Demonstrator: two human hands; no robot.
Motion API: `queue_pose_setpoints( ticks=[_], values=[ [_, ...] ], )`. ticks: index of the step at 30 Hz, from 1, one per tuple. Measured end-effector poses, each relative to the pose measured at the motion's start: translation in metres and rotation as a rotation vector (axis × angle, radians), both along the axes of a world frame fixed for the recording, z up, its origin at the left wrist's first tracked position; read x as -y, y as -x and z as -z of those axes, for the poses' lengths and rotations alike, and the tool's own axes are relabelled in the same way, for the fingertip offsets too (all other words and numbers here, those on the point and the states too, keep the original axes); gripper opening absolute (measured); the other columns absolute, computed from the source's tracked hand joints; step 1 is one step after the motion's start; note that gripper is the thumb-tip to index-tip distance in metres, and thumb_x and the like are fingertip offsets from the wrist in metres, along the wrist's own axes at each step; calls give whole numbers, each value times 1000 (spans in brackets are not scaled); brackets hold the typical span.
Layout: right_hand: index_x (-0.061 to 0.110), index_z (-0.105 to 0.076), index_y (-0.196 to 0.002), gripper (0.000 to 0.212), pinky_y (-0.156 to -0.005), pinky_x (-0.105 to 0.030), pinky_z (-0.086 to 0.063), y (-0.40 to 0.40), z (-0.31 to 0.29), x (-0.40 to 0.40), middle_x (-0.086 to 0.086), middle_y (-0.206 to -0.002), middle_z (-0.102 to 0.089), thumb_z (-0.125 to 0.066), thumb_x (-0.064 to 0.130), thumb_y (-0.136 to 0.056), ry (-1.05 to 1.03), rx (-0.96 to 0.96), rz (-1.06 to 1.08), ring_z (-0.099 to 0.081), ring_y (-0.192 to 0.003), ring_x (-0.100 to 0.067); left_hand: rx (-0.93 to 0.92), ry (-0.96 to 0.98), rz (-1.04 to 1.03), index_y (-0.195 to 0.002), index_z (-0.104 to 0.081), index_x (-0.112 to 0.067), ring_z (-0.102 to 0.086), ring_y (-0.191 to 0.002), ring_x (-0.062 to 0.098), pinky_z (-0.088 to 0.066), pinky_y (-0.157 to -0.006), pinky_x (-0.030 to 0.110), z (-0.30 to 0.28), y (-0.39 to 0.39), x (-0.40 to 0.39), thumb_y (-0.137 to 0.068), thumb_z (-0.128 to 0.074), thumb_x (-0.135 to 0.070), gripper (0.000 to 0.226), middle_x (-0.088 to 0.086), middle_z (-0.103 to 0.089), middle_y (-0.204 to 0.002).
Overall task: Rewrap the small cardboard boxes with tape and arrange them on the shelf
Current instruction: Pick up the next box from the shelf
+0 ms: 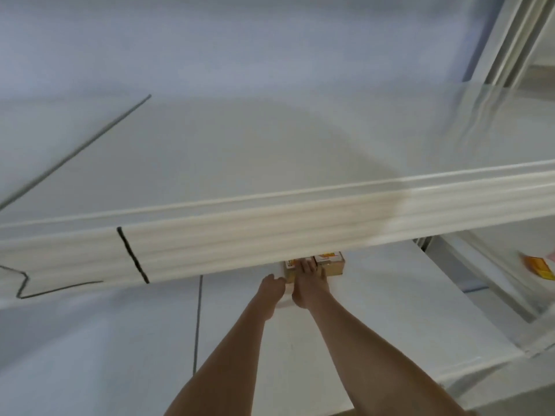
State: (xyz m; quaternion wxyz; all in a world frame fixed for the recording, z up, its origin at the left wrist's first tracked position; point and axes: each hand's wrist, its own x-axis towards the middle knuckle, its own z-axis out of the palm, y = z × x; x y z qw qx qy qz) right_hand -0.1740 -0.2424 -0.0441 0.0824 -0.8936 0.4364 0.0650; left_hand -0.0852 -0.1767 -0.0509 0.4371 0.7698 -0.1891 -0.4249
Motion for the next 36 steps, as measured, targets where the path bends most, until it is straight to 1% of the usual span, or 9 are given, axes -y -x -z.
queue_pose_setpoints(
  ticks=[7, 13, 16, 20, 23, 27, 31, 34, 36],
  values=[
    [11, -30, -154, 65, -118, -37, -31, 9, -7, -1, -4, -159, -31, -54, 7, -93, -40, 108, -87, -30, -146, -25, -152, 65, -209, -150, -33, -8, -45, -133, 34, -39, -111, 48, 7, 6, 18, -97, -46, -25, 56, 9, -41, -151],
    [15, -66, -121, 32, -87, -34, -53, 30, -10, -28, -6, -115, -69, -47, 11, -95, -18, 216, -97, -65, -106, -25, -182, 77, -215, -123, -50, -9, -62, -92, 22, -54, -90, 41, 1, 17, 18, -100, -52, -28, 30, 11, -65, -116],
    [14, -70, -112, 30, -79, -33, -55, 42, -11, -30, -6, -105, -71, -47, 11, -92, -78, 206, -108, -67, -98, -25, -105, 10, -191, -127, -55, -10, -65, -102, 31, -57, -91, 47, 45, 4, 25, -88, -62, -48, 56, 14, -66, -116],
    [10, -70, -106, 31, -73, -33, -53, 57, -17, -33, -10, -99, -72, -47, 5, -86, -125, 190, -160, -67, -95, -29, -111, 5, -235, -128, -28, -9, -64, -94, 28, -59, -76, 40, 21, 27, 6, -86, -66, -31, 61, 17, -52, -121],
    [12, -69, -109, 34, -74, -34, -54, 67, -18, -33, -10, -103, -71, -44, 4, -87, -175, 218, -157, -67, -96, -30, -81, -15, -205, -123, -25, -9, -62, -91, 23, -52, -71, 32, 0, 39, -7, -100, -54, -21, 38, 15, -56, -115],
    [10, -76, -98, 27, -77, -33, -54, 74, -21, -19, -9, -98, -73, -50, 16, -93, -349, 419, 24, -67, -93, -29, -137, -9, -201, -118, -30, -9, -55, -77, 15, -43, -58, 25, -10, 45, -27, -90, -74, -14, 52, 9, -55, -104],
    [15, -60, -124, 33, -88, -37, -55, 82, -29, -18, -7, -124, -59, -55, 36, -98, -507, 627, 276, -61, -110, -26, -291, 53, -50, -115, -62, 0, -64, -90, 24, -51, -69, 24, -23, 50, -57, -90, -71, 0, 27, 13, -70, -102],
    [20, -31, -150, 69, -93, -38, -45, 79, -29, -26, -9, -147, -37, -45, 62, -97, -786, 636, 391, -49, -129, -31, -336, 127, -45, -112, -60, -8, -60, -100, 26, -48, -84, 30, -34, 49, -76, -91, -70, -2, 24, 12, -68, -106],
    [20, -27, -153, 75, -98, -38, -49, 73, -29, -38, -8, -146, -47, -43, 66, -97, -919, 673, 368, -54, -126, -26, -367, 152, -83, -117, -59, -7, -64, -100, 25, -49, -87, 32, -39, 48, -89, -92, -69, -2, 28, 11, -69, -109]
  ],
)
